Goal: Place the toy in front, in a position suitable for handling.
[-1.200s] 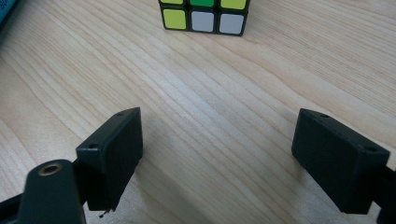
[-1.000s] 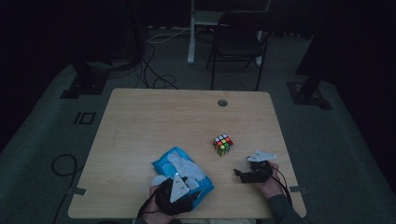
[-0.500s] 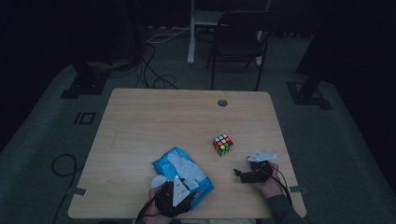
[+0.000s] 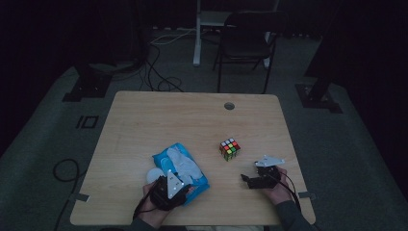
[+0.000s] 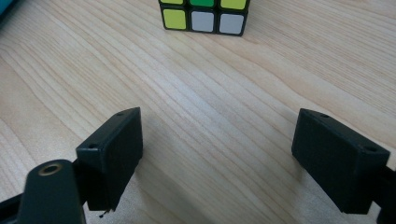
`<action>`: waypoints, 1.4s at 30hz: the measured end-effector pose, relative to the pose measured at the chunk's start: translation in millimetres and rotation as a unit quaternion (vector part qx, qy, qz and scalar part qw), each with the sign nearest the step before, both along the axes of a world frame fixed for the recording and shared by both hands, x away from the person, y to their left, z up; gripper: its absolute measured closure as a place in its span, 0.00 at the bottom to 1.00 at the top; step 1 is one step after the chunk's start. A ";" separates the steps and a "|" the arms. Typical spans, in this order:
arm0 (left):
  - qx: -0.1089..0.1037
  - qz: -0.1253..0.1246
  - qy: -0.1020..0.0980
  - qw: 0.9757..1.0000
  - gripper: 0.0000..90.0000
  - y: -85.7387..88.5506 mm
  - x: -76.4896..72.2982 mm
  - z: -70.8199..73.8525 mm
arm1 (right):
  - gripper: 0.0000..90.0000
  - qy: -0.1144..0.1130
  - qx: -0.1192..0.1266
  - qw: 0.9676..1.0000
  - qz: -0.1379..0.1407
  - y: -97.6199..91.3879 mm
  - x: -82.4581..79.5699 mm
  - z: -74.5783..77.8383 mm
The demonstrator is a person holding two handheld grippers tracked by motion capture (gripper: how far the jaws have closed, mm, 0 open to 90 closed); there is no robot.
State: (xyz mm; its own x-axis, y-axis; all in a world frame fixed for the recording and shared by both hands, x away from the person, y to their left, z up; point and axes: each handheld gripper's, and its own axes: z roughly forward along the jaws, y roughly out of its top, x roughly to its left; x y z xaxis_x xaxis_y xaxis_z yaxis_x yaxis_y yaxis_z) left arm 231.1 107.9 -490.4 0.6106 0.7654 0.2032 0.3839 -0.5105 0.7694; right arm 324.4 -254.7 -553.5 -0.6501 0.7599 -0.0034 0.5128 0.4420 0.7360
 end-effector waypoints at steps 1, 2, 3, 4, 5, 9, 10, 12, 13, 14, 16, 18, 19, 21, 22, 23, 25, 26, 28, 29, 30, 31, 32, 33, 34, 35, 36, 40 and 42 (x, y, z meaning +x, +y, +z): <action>0.000 0.004 -0.001 1.000 0.46 2.5 2.5 -0.2 | 0.18 0.000 0.000 1.000 0.000 0.0 0.0 0.0; 0.001 0.008 -0.002 1.000 0.46 4.8 4.6 0.0 | 0.18 0.000 0.000 1.000 0.000 0.0 0.0 0.0; 0.003 0.010 -0.004 1.000 0.46 7.0 6.8 -0.1 | 0.18 0.000 0.000 1.000 0.000 0.0 0.0 0.0; 0.003 0.011 -0.005 1.000 0.46 9.9 9.3 -0.4 | 0.18 0.000 0.000 1.000 0.000 0.0 0.0 0.0; 0.003 0.013 -0.006 1.000 0.46 13.1 12.0 -0.4 | 0.18 0.000 0.000 1.000 -0.001 0.0 0.0 0.1; 0.010 0.028 -0.011 0.999 0.46 25.7 21.7 0.4 | 0.18 0.001 0.000 1.000 -0.002 -0.2 0.1 0.1; 0.014 0.033 -0.012 0.999 0.46 28.7 23.6 1.0 | 0.18 0.001 0.000 1.000 -0.002 -0.1 0.1 0.1; 0.018 0.037 -0.014 0.999 0.46 30.9 25.0 1.2 | 0.18 0.001 0.000 1.000 -0.002 -0.1 0.1 0.1; 0.019 0.047 -0.016 0.999 0.46 35.6 28.3 1.0 | 0.18 0.001 0.000 1.000 -0.002 -0.2 0.1 0.1; 0.016 0.059 -0.017 0.998 0.45 41.5 32.0 0.5 | 0.18 0.001 0.000 1.000 -0.002 -0.2 0.1 0.1; 0.012 0.070 -0.012 0.997 0.46 48.3 36.0 -0.2 | 0.18 0.000 0.000 1.000 -0.002 -0.1 0.6 0.1; 0.011 0.088 -0.009 0.996 0.46 59.9 40.4 -1.8 | 0.18 0.001 0.000 1.000 -0.006 0.1 0.9 0.1; 0.012 0.093 -0.009 0.996 0.46 62.9 41.1 -2.2 | 0.18 0.002 0.000 1.000 -0.007 0.2 1.1 0.2; 0.012 0.103 -0.011 0.995 0.46 69.4 42.9 -2.6 | 0.18 0.002 0.000 1.000 -0.009 0.3 1.4 0.2; 0.010 0.110 -0.010 0.994 0.46 73.4 43.7 -2.5 | 0.18 0.002 0.000 1.000 -0.010 0.4 1.4 0.2; 0.009 0.114 -0.010 0.993 0.46 75.5 44.2 -2.7 | 0.18 0.001 0.000 1.000 -0.010 0.4 1.5 0.2; 0.004 0.122 -0.006 0.992 0.46 80.4 45.2 -3.4 | 0.16 0.001 -0.001 1.000 -0.012 0.4 1.8 0.0; -0.001 0.125 -0.002 0.992 0.46 83.4 45.7 -4.4 | 0.15 0.001 -0.002 1.000 -0.013 0.4 2.1 -0.1; -0.007 0.130 0.000 0.992 0.46 87.5 45.8 -6.2 | 0.15 0.001 -0.002 1.000 -0.015 0.5 2.4 -0.2; -0.010 0.132 0.001 0.991 0.46 89.3 45.7 -7.2 | 0.15 0.001 -0.002 1.000 -0.015 0.5 2.4 -0.1; -0.011 0.134 0.003 0.991 0.46 91.3 45.6 -7.9 | 0.14 0.002 -0.002 1.000 -0.015 0.5 2.4 -0.2; -0.013 0.136 0.004 0.991 0.47 92.5 45.5 -8.5 | 0.14 0.003 -0.002 1.000 -0.014 0.7 2.3 -0.2; -0.018 0.137 0.006 0.990 0.47 94.4 45.4 -9.5 | 0.14 0.003 -0.002 1.000 -0.014 0.7 2.3 -0.1; -0.020 0.138 0.007 0.990 0.47 95.7 45.4 -10.0 | 0.14 0.003 -0.002 1.000 -0.014 0.7 2.3 -0.2; -0.025 0.141 0.008 0.990 0.47 97.4 45.5 -10.9 | 0.14 0.003 -0.002 1.000 -0.014 0.7 2.3 -0.2; -0.025 0.143 0.008 0.989 0.47 98.7 45.4 -11.2 | 0.14 0.003 -0.002 1.000 -0.014 0.8 2.2 -0.2; -0.029 0.149 0.009 0.988 0.47 100.7 45.2 -12.1 | 0.15 0.003 -0.002 1.000 -0.014 0.7 2.1 -0.1; -0.029 0.168 0.010 0.985 0.48 110.6 44.7 -13.7 | 0.17 0.001 0.000 1.000 -0.017 0.9 0.8 0.0; -0.030 0.174 0.010 0.984 0.48 113.9 44.7 -14.4 | 0.19 0.001 0.000 1.000 -0.018 0.6 0.3 0.2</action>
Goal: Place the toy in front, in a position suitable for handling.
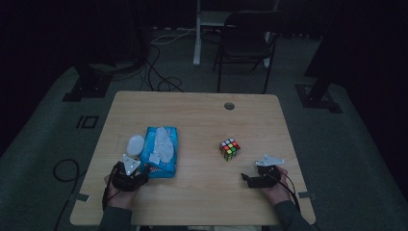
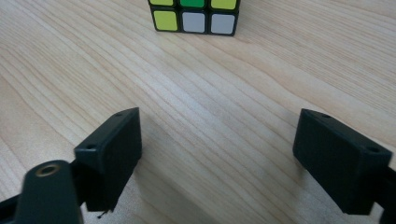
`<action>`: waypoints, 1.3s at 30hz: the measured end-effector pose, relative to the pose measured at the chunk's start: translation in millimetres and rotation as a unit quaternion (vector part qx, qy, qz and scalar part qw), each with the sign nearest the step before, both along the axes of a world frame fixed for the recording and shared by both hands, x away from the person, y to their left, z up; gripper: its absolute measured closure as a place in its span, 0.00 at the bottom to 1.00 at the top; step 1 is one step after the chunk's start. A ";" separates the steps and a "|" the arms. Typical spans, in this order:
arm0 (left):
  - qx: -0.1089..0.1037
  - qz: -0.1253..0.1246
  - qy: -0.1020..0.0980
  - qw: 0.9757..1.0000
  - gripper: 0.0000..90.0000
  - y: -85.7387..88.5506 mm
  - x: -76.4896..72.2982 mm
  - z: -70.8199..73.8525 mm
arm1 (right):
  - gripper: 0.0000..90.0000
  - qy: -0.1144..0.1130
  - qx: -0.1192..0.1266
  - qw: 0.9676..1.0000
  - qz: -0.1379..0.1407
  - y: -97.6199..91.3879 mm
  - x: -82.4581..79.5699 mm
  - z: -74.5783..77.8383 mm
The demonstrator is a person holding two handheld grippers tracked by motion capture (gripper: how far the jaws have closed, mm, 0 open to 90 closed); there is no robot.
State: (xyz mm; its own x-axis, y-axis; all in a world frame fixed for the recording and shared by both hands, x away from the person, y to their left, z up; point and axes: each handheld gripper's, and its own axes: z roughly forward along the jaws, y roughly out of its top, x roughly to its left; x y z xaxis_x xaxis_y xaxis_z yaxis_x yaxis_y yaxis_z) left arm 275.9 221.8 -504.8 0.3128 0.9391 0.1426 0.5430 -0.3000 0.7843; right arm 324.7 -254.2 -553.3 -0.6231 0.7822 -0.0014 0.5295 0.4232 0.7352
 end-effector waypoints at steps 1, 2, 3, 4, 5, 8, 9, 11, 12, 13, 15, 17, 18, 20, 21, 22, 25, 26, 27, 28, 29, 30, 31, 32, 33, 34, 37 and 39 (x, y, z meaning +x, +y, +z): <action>-0.006 0.008 -0.001 1.000 0.49 5.1 0.3 -1.7 | 0.20 -0.001 0.001 1.000 -0.001 -0.2 0.1 0.1; -0.006 0.008 -0.001 1.000 0.49 5.1 0.3 -1.7 | 0.21 -0.001 0.001 1.000 -0.001 0.0 0.2 0.1; -0.013 0.016 -0.003 1.000 0.49 9.7 1.6 -2.9 | 0.22 -0.002 0.002 1.000 -0.002 -0.1 0.4 0.2; -0.013 0.016 -0.003 1.000 0.49 9.7 1.6 -2.9 | 0.22 -0.002 0.002 1.000 -0.002 -0.1 0.4 0.2; -0.012 0.019 -0.003 1.000 0.49 11.7 2.5 -3.1 | 0.22 -0.003 0.002 1.000 -0.002 0.0 1.2 0.2; -0.015 0.031 -0.005 0.999 0.49 18.2 6.2 -3.9 | 0.22 -0.003 0.002 1.000 -0.002 0.3 1.5 0.1; -0.016 0.040 -0.006 0.999 0.50 22.3 8.8 -4.3 | 0.22 -0.003 0.002 1.000 -0.002 0.4 1.5 0.1; -0.020 0.045 -0.004 0.999 0.50 26.3 10.4 -3.8 | 0.20 -0.002 0.000 1.000 0.001 0.6 1.6 0.1; -0.024 0.047 -0.004 0.999 0.50 27.5 10.6 -3.5 | 0.20 -0.002 0.000 1.000 0.001 0.7 1.7 0.1; -0.027 0.048 -0.005 0.998 0.50 27.6 10.1 -2.8 | 0.20 -0.002 0.000 1.000 0.000 0.9 1.6 0.1; -0.026 0.047 -0.006 0.999 0.50 27.1 8.8 -1.7 | 0.20 -0.002 0.000 1.000 -0.001 1.0 1.6 0.1; -0.030 0.040 -0.010 0.999 0.49 24.6 4.9 1.0 | 0.20 -0.002 0.000 1.000 -0.001 1.0 1.5 0.1; -0.028 0.034 -0.013 0.999 0.49 22.0 1.4 4.5 | 0.20 -0.002 0.000 1.000 -0.002 1.1 1.6 0.1; -0.032 0.028 -0.017 0.999 0.48 19.4 -1.9 8.1 | 0.21 -0.002 0.000 1.000 -0.001 1.2 2.0 0.1; -0.033 0.023 -0.019 0.999 0.48 18.0 -3.5 10.1 | 0.21 -0.002 0.001 1.000 -0.002 1.4 2.2 0.1; -0.033 0.023 -0.019 0.999 0.48 18.0 -3.5 10.1 | 0.21 -0.002 0.001 1.000 -0.002 1.4 2.2 0.1; -0.041 0.006 -0.026 0.999 0.47 11.7 -8.6 17.0 | 0.22 -0.001 0.001 1.000 -0.003 1.7 3.5 0.6; -0.041 0.006 -0.026 0.999 0.47 11.7 -8.6 17.0 | 0.23 0.001 0.000 1.000 -0.004 1.8 3.9 1.1; -0.041 0.002 -0.027 0.999 0.46 10.0 -9.7 18.6 | 0.25 0.001 -0.001 1.000 -0.005 2.1 4.7 1.6; -0.041 -0.004 -0.027 0.999 0.46 8.6 -10.5 20.0 | 0.29 0.001 -0.002 1.000 -0.008 2.5 5.4 2.4; -0.043 -0.009 -0.026 0.999 0.46 7.2 -11.1 21.2 | 0.33 0.003 -0.003 1.000 -0.009 2.9 6.0 3.4; -0.044 -0.020 -0.027 0.998 0.46 4.0 -12.5 23.3 | 0.38 0.004 -0.004 1.000 -0.009 3.7 6.7 4.4; -0.041 -0.025 -0.027 0.998 0.46 2.6 -13.2 24.3 | 0.40 0.006 -0.005 1.000 -0.007 4.8 7.2 5.6; -0.041 -0.025 -0.027 0.998 0.46 2.6 -13.2 24.3 | 0.40 0.005 -0.005 1.000 -0.005 6.3 7.5 6.2; -0.040 -0.034 -0.028 0.998 0.46 -0.3 -13.9 25.8 | 0.40 0.000 -0.010 1.000 -0.005 7.9 8.0 7.4; -0.040 -0.037 -0.028 0.998 0.46 -1.8 -13.8 26.4 | 0.40 -0.002 -0.011 1.000 -0.005 9.9 7.9 9.1; -0.042 -0.044 -0.028 0.998 0.46 -5.2 -13.5 27.0 | 0.40 -0.014 -0.004 1.000 -0.001 14.0 9.0 16.2; -0.041 -0.054 -0.026 0.997 0.45 -10.6 -12.9 26.0 | 0.39 -0.018 0.004 1.000 0.000 17.2 10.4 21.0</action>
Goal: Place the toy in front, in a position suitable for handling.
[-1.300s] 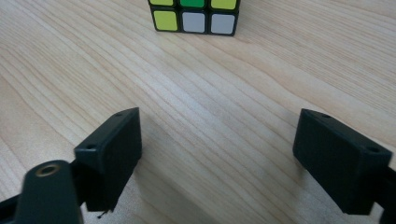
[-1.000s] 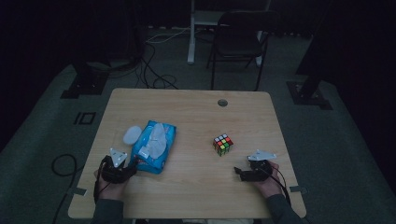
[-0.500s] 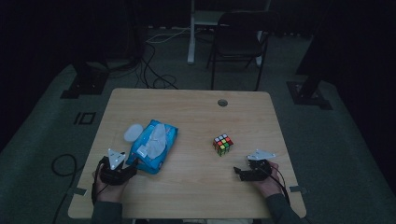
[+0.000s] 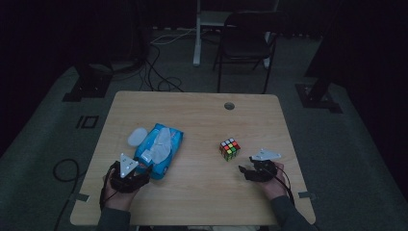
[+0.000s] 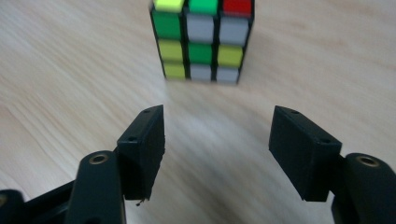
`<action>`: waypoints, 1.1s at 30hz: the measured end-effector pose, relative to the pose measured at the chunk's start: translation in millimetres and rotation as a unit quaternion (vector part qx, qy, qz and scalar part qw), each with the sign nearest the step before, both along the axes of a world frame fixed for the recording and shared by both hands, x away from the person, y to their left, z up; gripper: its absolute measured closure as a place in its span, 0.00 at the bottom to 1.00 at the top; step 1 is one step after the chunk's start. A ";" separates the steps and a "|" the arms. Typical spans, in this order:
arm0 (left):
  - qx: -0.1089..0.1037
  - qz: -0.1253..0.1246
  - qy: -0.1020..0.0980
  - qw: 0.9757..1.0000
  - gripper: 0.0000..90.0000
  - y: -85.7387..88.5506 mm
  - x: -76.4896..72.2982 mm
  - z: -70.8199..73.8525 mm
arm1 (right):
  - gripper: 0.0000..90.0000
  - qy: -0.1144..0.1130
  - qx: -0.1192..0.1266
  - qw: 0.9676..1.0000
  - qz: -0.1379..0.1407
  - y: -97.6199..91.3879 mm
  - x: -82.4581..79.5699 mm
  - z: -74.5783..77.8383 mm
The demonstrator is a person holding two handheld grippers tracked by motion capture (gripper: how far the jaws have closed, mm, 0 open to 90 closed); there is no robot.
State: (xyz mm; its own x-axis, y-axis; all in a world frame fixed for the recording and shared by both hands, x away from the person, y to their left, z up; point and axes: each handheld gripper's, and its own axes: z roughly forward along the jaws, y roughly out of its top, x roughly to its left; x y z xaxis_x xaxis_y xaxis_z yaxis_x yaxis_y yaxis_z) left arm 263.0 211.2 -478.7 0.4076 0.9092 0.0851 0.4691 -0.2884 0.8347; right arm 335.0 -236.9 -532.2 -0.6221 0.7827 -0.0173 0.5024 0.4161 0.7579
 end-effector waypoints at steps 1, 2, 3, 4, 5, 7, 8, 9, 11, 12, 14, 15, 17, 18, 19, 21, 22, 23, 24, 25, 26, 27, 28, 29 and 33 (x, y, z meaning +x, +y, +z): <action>0.001 -0.003 0.000 1.000 0.45 -2.3 -0.2 -0.9 | 0.38 -0.002 0.006 1.000 0.000 1.9 0.5 2.2; 0.001 -0.003 0.000 1.000 0.45 -2.3 -0.2 -0.9 | 0.38 -0.002 0.006 1.000 0.000 1.9 0.5 2.2; 0.005 -0.013 0.003 1.000 0.45 -6.8 -0.5 -2.8 | 0.35 -0.005 0.013 1.000 -0.004 6.3 2.4 6.2; 0.005 -0.013 0.003 1.000 0.45 -6.8 -0.5 -2.8 | 0.33 -0.008 0.013 1.000 -0.005 8.8 3.2 8.5; 0.007 -0.018 0.003 1.000 0.45 -9.2 -0.5 -3.8 | 0.32 -0.012 0.016 1.000 -0.006 11.4 4.2 10.8; 0.008 -0.025 0.006 1.000 0.45 -13.9 0.1 -6.0 | 0.29 -0.020 0.021 1.000 -0.010 16.6 6.6 16.1; 0.008 -0.025 0.006 1.000 0.45 -13.9 0.1 -6.0 | 0.29 -0.020 0.021 1.000 -0.010 16.6 6.6 16.1; 0.007 -0.026 0.006 1.000 0.45 -14.9 0.5 -6.6 | 0.27 -0.025 0.025 0.999 -0.014 21.5 10.3 21.4; 0.004 -0.029 0.007 1.000 0.45 -17.0 2.1 -7.5 | 0.26 -0.031 0.030 0.999 -0.015 27.3 14.4 26.0; 0.004 -0.029 0.007 1.000 0.45 -17.0 2.1 -7.5 | 0.26 -0.031 0.030 0.999 -0.015 27.3 14.4 26.0; 0.001 -0.029 0.009 1.000 0.45 -17.4 3.9 -9.0 | 0.26 -0.036 0.026 0.999 -0.012 35.7 22.2 29.9; -0.001 -0.029 0.009 1.000 0.45 -17.7 4.2 -9.7 | 0.26 -0.037 0.026 0.999 -0.012 38.0 24.8 30.4; 0.001 -0.030 0.010 1.000 0.45 -18.3 4.4 -10.2 | 0.26 -0.035 0.025 0.999 -0.016 42.1 30.6 30.4; 0.002 -0.034 0.009 0.999 0.45 -19.6 4.7 -10.9 | 0.26 -0.034 0.025 0.999 -0.015 43.9 33.5 30.0; 0.002 -0.034 0.009 0.999 0.45 -19.6 4.7 -10.9 | 0.26 -0.032 0.023 0.999 -0.015 45.8 35.9 29.5; 0.003 -0.037 0.009 0.999 0.45 -21.5 5.0 -11.5 | 0.26 -0.030 0.022 0.999 -0.014 48.8 40.3 27.8; 0.003 -0.039 0.009 0.999 0.45 -21.8 5.3 -11.8 | 0.26 -0.028 0.022 0.999 -0.016 49.3 42.2 26.5; 0.002 -0.039 0.009 0.999 0.45 -22.0 5.5 -12.2 | 0.27 -0.027 0.021 0.999 -0.020 49.7 44.1 25.0; 0.003 -0.039 0.011 0.999 0.45 -22.3 5.7 -12.8 | 0.27 -0.024 0.022 0.999 -0.021 49.7 45.8 23.4; 0.003 -0.039 0.012 0.999 0.45 -22.5 6.0 -13.5 | 0.27 -0.021 0.021 0.999 -0.022 49.7 47.3 21.7; 0.003 -0.039 0.012 0.999 0.45 -22.5 6.0 -13.5 | 0.27 -0.021 0.021 0.999 -0.022 49.7 47.3 21.7; 0.004 -0.040 0.013 0.999 0.45 -22.8 6.2 -14.2 | 0.27 -0.020 0.018 0.999 -0.021 49.9 48.4 20.2; 0.003 -0.041 0.013 0.999 0.45 -23.3 6.0 -15.0 | 0.28 -0.018 0.013 1.000 -0.019 51.0 49.3 18.1; 0.003 -0.042 0.013 0.999 0.45 -23.6 6.0 -15.1 | 0.28 -0.017 0.010 1.000 -0.017 51.5 49.7 17.4; 0.004 -0.042 0.013 0.999 0.45 -23.7 6.1 -15.0 | 0.29 -0.014 0.009 1.000 -0.015 51.9 51.9 15.0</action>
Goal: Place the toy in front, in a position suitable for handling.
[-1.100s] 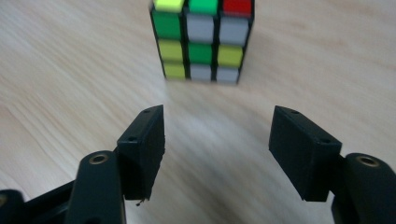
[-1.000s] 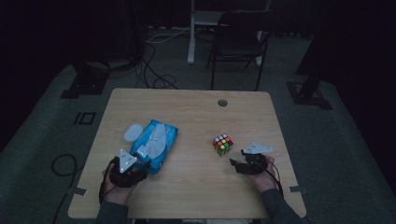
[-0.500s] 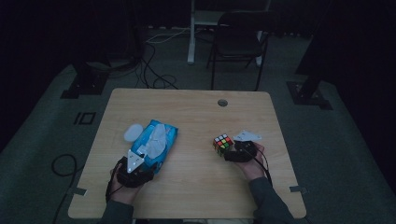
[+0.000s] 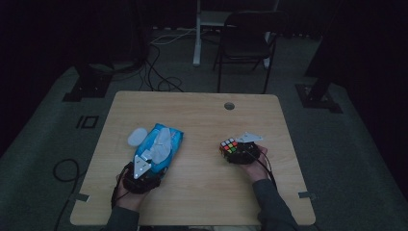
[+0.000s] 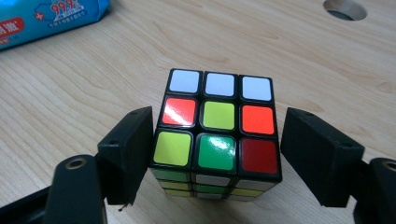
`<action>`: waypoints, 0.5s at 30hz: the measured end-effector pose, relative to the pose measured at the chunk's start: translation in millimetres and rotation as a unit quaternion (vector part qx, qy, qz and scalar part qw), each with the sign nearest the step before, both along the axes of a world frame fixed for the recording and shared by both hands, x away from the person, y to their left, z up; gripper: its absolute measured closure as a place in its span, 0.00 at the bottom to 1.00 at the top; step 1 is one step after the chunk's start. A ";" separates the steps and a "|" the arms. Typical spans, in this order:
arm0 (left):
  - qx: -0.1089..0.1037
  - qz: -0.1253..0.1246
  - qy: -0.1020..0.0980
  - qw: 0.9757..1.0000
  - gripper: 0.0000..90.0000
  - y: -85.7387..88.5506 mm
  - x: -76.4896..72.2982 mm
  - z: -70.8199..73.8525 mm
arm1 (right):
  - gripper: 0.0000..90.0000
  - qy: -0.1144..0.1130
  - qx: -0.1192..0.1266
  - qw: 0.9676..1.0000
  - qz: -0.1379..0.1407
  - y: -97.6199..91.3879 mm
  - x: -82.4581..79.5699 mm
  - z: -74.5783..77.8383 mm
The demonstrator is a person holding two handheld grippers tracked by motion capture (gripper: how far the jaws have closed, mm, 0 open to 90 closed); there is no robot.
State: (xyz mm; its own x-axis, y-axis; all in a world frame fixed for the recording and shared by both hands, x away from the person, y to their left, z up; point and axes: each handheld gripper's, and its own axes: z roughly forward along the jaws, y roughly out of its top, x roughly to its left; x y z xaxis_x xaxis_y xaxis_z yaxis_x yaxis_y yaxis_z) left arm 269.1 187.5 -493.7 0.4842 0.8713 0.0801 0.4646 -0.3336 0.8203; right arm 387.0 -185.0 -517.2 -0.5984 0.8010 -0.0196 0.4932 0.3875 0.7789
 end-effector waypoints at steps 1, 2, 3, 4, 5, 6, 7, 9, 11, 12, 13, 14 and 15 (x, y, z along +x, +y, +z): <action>0.000 0.001 0.000 1.000 0.45 0.1 0.4 0.0 | 0.30 0.000 0.000 1.000 0.000 0.0 0.0 0.0; 0.000 0.001 0.000 1.000 0.45 0.3 0.5 0.0 | 0.30 0.005 -0.004 1.000 0.003 0.6 1.9 -3.0; -0.001 0.000 0.000 1.000 0.45 0.4 0.5 0.0 | 0.30 0.007 -0.006 1.000 0.003 1.0 2.6 -4.1; -0.001 0.000 0.000 1.000 0.45 0.6 0.6 -0.1 | 0.30 0.008 -0.008 1.000 0.004 1.4 3.1 -5.0; 0.000 0.000 0.000 1.000 0.45 0.8 0.8 -0.1 | 0.30 0.007 -0.009 1.000 0.005 1.9 3.7 -5.7; 0.000 0.000 0.000 1.000 0.45 1.0 1.0 0.0 | 0.30 0.007 -0.011 1.000 0.006 2.4 4.2 -6.4; 0.001 -0.001 0.001 1.000 0.45 1.3 1.3 0.1 | 0.31 0.009 -0.013 1.000 0.007 2.9 4.9 -7.0; 0.002 -0.001 0.001 1.000 0.45 1.6 2.0 0.6 | 0.33 0.015 -0.018 1.000 0.009 4.2 6.4 -7.9; 0.003 0.000 -0.001 1.000 0.45 1.8 2.5 1.3 | 0.35 0.013 -0.026 0.999 0.014 6.0 7.8 -6.8; 0.003 0.000 -0.001 1.000 0.45 2.0 2.7 1.7 | 0.36 0.015 -0.028 0.999 0.016 6.9 8.5 -6.1; 0.003 0.001 -0.002 1.000 0.45 2.3 2.9 2.0 | 0.36 0.011 -0.033 0.999 0.019 7.9 8.9 -5.8; 0.004 0.001 -0.002 1.000 0.45 2.9 3.2 2.3 | 0.36 0.008 -0.037 0.999 0.021 9.3 8.3 -5.4; 0.004 0.002 -0.002 1.000 0.45 3.5 3.5 2.2 | 0.37 0.005 -0.041 0.999 0.026 10.3 7.8 -5.1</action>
